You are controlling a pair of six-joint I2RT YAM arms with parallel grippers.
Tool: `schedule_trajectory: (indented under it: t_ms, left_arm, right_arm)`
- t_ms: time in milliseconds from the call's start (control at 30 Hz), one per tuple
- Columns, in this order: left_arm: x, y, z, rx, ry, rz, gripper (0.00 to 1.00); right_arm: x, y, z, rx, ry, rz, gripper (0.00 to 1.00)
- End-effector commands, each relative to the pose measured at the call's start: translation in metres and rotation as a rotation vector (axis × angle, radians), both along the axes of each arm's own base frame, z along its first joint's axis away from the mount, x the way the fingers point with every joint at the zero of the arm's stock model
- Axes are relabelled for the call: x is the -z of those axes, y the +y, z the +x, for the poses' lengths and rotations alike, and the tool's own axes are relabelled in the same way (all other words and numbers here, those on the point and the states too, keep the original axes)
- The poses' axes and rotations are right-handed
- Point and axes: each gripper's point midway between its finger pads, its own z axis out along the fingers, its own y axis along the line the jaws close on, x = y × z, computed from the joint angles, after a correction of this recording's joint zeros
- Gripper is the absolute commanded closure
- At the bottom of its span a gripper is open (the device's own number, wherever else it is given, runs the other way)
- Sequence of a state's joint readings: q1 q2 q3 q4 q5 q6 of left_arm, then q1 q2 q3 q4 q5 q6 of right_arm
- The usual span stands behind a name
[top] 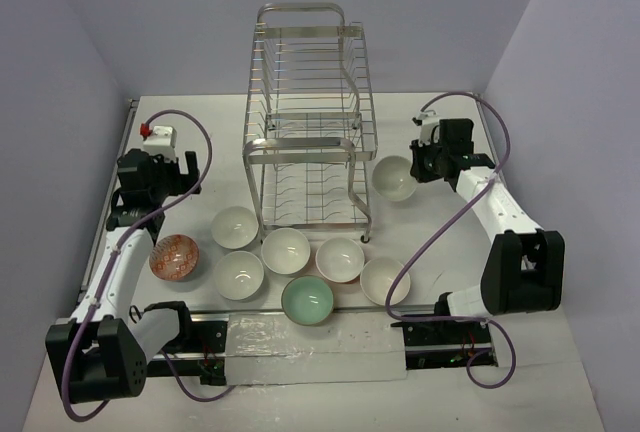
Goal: Load the bowls into the dish rack
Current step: Pick up the bowl from the center of the board, then insert the bowl into the dish rack.
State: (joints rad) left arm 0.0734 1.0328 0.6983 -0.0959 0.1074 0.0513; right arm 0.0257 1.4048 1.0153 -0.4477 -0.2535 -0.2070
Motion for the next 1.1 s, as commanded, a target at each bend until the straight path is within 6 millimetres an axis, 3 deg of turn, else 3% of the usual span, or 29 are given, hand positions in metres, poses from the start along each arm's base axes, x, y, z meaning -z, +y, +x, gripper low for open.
schedule_trajectory:
  t_ms: [0, 133, 167, 200, 300, 500, 700, 733, 1067]
  left_arm:
    - [-0.022, 0.002, 0.003, -0.013, -0.017, -0.006, 0.01]
    - [-0.026, 0.006, 0.002, -0.037, -0.021, 0.0, 0.01]
    - [-0.027, 0.008, 0.001, -0.046, -0.025, 0.006, 0.01]
    - [-0.029, 0.009, 0.001, -0.049, -0.03, 0.011, 0.01]
    - [-0.03, 0.014, -0.001, -0.074, -0.04, 0.021, 0.01]
    - [-0.028, 0.014, -0.004, -0.083, -0.06, -0.001, 0.01]
    - [-0.024, 0.029, -0.007, -0.125, -0.054, 0.0, 0.01]
    - [-0.024, 0.031, -0.007, -0.13, -0.054, 0.001, 0.01]
    - [-0.023, 0.054, -0.014, -0.194, -0.058, -0.008, 0.01]
  right_arm:
    - [-0.084, 0.014, 0.051, -0.037, -0.348, 0.051, 1.0]
    - [-0.114, 0.014, 0.069, -0.001, -0.494, 0.069, 1.0]
    - [-0.113, 0.014, 0.069, 0.014, -0.508, 0.079, 1.0]
    - [-0.13, 0.013, 0.077, 0.03, -0.587, 0.083, 1.0]
    - [-0.139, 0.014, 0.088, 0.057, -0.654, 0.106, 1.0]
    - [-0.139, 0.025, 0.099, 0.029, -0.775, 0.143, 1.0]
    - [-0.129, 0.035, 0.103, 0.011, -0.882, 0.15, 1.0]
    - [-0.136, 0.034, 0.105, 0.022, -0.927, 0.142, 1.0]
    - [-0.136, 0.041, 0.122, 0.071, -1.034, 0.155, 1.0]
